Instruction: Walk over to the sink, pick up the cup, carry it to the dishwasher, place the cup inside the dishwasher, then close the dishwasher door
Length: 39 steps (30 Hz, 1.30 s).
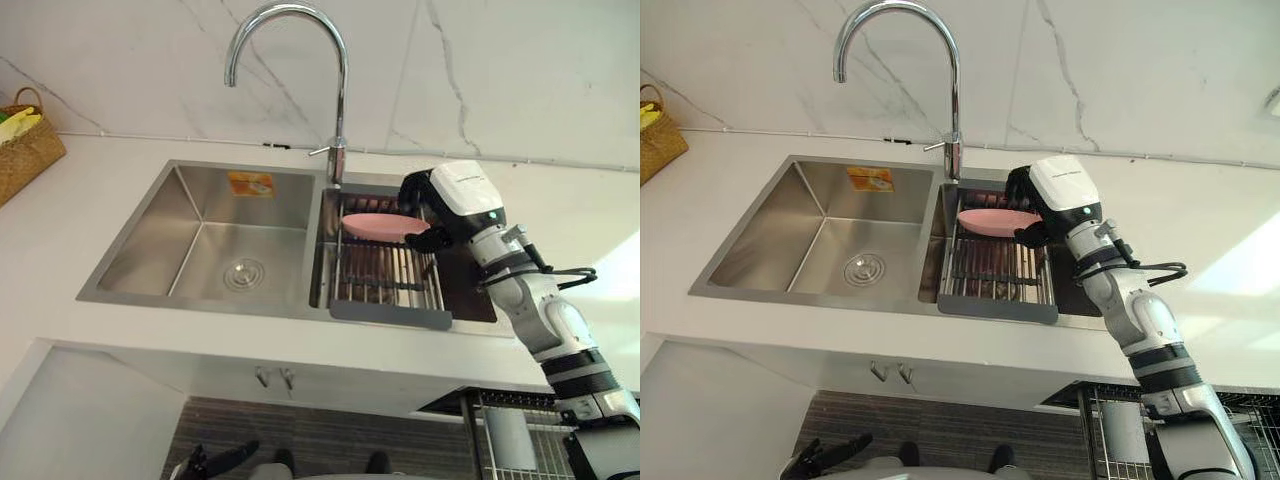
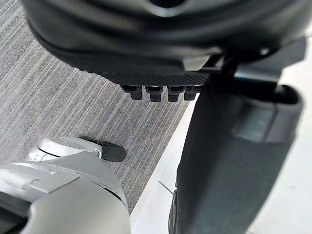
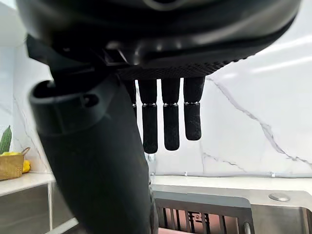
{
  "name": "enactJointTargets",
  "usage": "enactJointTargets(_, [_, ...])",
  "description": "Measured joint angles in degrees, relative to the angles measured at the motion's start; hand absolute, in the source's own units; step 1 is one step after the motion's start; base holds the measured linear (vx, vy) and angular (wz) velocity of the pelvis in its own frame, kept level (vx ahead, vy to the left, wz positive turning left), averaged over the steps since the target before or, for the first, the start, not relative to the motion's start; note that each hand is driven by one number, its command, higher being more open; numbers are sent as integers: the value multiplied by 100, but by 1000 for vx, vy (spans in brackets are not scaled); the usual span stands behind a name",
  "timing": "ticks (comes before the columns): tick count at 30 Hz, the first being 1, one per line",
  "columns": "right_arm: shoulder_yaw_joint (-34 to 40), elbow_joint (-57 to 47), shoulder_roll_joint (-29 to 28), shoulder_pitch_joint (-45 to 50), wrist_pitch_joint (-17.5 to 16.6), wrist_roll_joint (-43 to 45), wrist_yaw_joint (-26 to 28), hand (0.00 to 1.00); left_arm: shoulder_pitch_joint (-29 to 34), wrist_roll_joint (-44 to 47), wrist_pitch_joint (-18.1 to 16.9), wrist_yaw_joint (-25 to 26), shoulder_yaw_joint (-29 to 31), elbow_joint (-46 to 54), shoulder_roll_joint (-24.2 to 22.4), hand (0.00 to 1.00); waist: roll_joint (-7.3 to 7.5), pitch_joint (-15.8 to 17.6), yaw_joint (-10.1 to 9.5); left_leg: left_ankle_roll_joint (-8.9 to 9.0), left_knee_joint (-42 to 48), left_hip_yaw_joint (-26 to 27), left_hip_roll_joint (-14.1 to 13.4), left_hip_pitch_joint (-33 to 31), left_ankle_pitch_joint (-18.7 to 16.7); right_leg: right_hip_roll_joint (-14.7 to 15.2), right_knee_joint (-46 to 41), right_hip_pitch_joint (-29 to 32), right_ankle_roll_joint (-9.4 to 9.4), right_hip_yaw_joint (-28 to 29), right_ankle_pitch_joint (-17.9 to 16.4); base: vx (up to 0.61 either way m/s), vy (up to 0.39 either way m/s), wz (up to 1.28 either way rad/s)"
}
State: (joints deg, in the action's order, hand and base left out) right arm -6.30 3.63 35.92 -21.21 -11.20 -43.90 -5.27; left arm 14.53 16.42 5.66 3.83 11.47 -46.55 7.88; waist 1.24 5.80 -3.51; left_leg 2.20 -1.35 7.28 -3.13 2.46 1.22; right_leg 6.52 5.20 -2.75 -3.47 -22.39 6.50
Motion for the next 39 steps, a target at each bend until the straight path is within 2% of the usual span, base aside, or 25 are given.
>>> enactJointTargets(6, [469, -614, -212, 263, 63, 438, 312, 100, -13, 55, 102, 11, 131, 167, -7, 100, 86, -66, 42, -2, -42, 64, 2, 52, -3, 1, 0, -4, -1, 65, 0, 7, 13, -5])
enactJointTargets(12, [550, -977, -437, 637, 128, 675, 577, 100, -28, 77, 238, 48, 165, 186, -11, 100, 112, -85, 93, -5, -43, 120, 0, 100, -7, 1, 0, -18, -1, 123, -1, -8, 9, -5])
enactJointTargets(18, [499, -900, -692, 927, 462, 623, 754, 100, -28, 227, 409, 125, 141, 345, -13, 100, 97, -107, 104, -4, -40, 104, 1, 115, -5, 2, 0, -48, -1, 99, -2, 0, 1, 1])
enactJointTargets(26, [-108, -74, -760, 944, 609, -70, 723, 100, -41, 225, 448, 234, 3, 357, -21, 100, 74, -171, 69, -14, -38, -50, 33, 146, 4, 33, 1, -162, -14, -85, -11, -4, 8, 10])
enactJointTargets(35, [-544, 999, -869, 547, 906, -159, 710, 100, 6, 208, 447, 295, -61, 355, -42, 100, -13, -120, -30, -32, -42, -278, 103, 53, 52, 91, 1, -184, -29, -310, -20, -14, 14, 13])
enactJointTargets(39, [-647, 1412, -883, 273, 989, -351, 536, 100, 25, 163, 446, 299, -60, 354, -70, 100, -47, -98, -55, -56, -42, -352, 124, 34, 74, 107, 1, -209, -36, -383, -19, 0, 15, 11])
